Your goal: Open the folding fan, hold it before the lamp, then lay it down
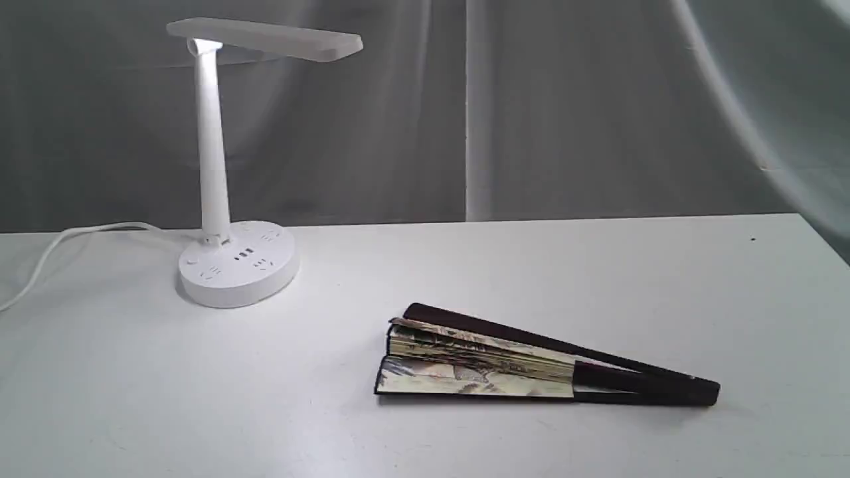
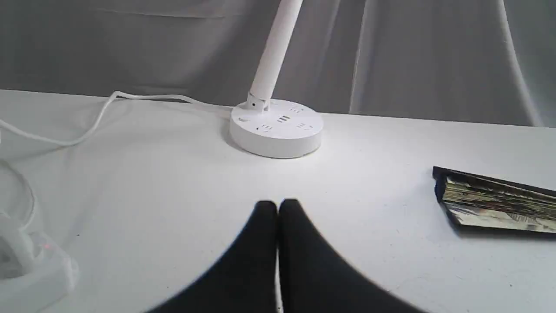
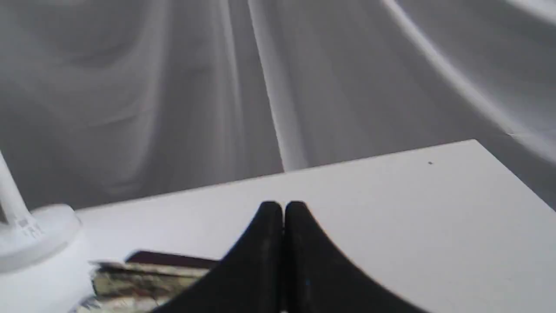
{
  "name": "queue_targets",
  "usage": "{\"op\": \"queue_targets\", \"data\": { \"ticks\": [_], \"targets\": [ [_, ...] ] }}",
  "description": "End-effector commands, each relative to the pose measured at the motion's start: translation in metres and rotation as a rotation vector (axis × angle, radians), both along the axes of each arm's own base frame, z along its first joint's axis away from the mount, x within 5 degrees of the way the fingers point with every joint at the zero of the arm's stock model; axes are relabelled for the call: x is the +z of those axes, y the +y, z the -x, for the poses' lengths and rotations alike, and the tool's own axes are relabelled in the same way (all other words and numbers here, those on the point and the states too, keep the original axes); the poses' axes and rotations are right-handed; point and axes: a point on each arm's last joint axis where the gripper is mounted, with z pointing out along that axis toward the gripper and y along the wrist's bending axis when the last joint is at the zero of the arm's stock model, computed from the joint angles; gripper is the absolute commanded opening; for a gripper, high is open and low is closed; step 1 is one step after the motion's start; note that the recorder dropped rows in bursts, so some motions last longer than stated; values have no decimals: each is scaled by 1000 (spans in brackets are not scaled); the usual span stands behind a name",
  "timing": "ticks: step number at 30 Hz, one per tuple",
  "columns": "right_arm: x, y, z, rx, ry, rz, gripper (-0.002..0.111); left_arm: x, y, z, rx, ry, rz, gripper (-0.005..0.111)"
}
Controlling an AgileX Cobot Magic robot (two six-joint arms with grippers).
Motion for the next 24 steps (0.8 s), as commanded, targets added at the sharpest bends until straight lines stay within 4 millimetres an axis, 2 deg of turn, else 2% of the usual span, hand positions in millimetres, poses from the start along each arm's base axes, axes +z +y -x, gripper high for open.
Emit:
{"op": "queue_targets", "data": {
  "ticks": [1, 4, 7, 11, 16, 18, 24],
  "targets": [
    [14, 1, 2, 26, -158, -91, 0, -1, 0, 0, -4, -1, -2, 0],
    [19, 2, 3, 32, -216, -92, 0, -1, 0, 0, -3, -2, -10, 0],
    [36, 1, 6, 29, -239, -67, 0, -1, 1, 0, -2, -10, -100, 0],
    [56, 2, -4, 17, -138, -36, 0, -1, 3, 0, 5, -18, -187, 0],
    [66, 4, -47, 12, 82, -22, 0, -1, 4, 0, 7, -20, -208, 0],
    [66, 6, -64, 13, 148, 3, 0, -1, 4, 0, 7, -20, -208, 0],
    [59, 14, -131, 69, 278, 171, 0, -1, 4, 0, 7, -20, -208, 0]
  ]
}}
